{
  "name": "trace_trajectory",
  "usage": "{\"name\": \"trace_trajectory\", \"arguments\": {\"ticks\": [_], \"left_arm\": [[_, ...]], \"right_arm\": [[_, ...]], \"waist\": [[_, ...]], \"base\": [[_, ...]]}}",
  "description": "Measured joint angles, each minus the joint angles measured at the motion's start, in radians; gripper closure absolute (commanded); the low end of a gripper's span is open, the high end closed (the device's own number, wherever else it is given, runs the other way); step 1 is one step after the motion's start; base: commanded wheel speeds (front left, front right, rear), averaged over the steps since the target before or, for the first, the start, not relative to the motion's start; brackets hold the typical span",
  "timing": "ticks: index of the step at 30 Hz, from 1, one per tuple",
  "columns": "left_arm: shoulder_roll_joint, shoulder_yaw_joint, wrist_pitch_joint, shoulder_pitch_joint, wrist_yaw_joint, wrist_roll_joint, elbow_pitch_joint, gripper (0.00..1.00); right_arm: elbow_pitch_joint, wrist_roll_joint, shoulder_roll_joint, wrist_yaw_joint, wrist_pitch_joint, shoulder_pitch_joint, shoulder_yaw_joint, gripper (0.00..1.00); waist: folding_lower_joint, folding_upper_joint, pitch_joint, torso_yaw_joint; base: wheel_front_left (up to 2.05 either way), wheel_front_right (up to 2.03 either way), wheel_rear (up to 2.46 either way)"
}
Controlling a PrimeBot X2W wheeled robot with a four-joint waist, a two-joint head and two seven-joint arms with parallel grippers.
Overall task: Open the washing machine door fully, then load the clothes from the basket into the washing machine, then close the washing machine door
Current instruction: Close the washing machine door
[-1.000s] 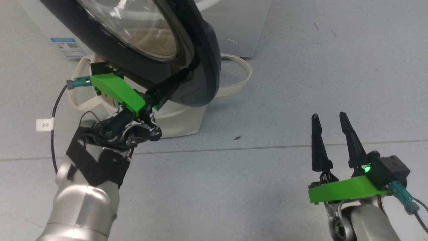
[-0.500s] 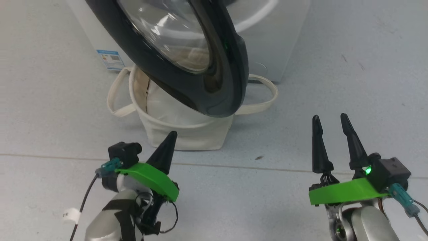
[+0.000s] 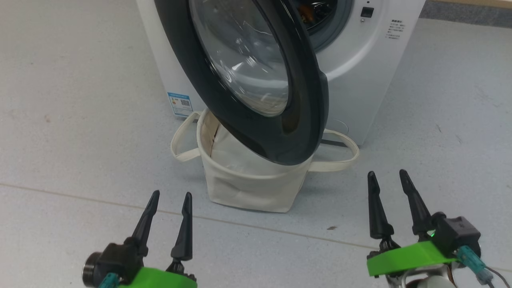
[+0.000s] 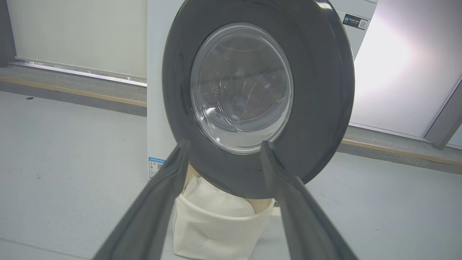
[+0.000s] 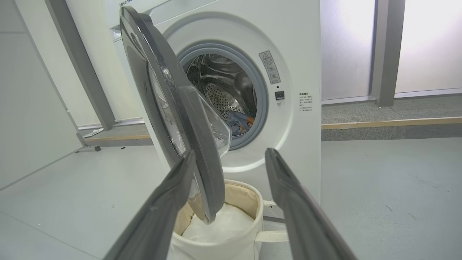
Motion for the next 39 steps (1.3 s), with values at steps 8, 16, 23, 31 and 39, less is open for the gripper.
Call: {"name": "trace_trajectory", "arguments": {"ticks": [8, 16, 23, 31, 39], "left_arm": [[-0.006, 0.006, 0.000, 0.011, -0.014, 0.052, 0.011, 0.00], [-0.007, -0.005, 0.000, 0.012, -0.007, 0.051, 0.043, 0.00], [-0.008, -0.028, 0.000, 0.012, -0.008, 0.050, 0.070, 0.00], [-0.008, -0.033, 0.000, 0.011, -0.008, 0.048, 0.083, 0.00], [-0.008, -0.063, 0.000, 0.005, -0.007, 0.022, 0.093, 0.00]], "right_arm": [[0.031, -0.013, 0.002, 0.000, 0.000, 0.014, 0.008, 0.00], [0.030, -0.012, 0.002, 0.000, 0.000, 0.014, 0.015, 0.00], [0.031, -0.010, 0.002, 0.000, 0.000, 0.014, 0.015, 0.00], [0.039, -0.009, 0.002, 0.000, 0.000, 0.014, 0.005, 0.00], [-0.039, -0.029, 0.002, 0.000, 0.000, -0.051, 0.087, 0.00]], "waist": [[0.0002, 0.0000, -0.023, 0.011], [0.0002, 0.0000, -0.028, 0.007], [0.0003, 0.0000, -0.027, 0.005], [0.0002, 0.0000, -0.027, 0.012], [0.0002, 0.0000, 0.014, 0.033]], "base": [[0.00, 0.00, 0.00], [0.00, 0.00, 0.00], [0.00, 0.00, 0.00], [0.00, 0.00, 0.00], [0.00, 0.00, 0.00]]}}
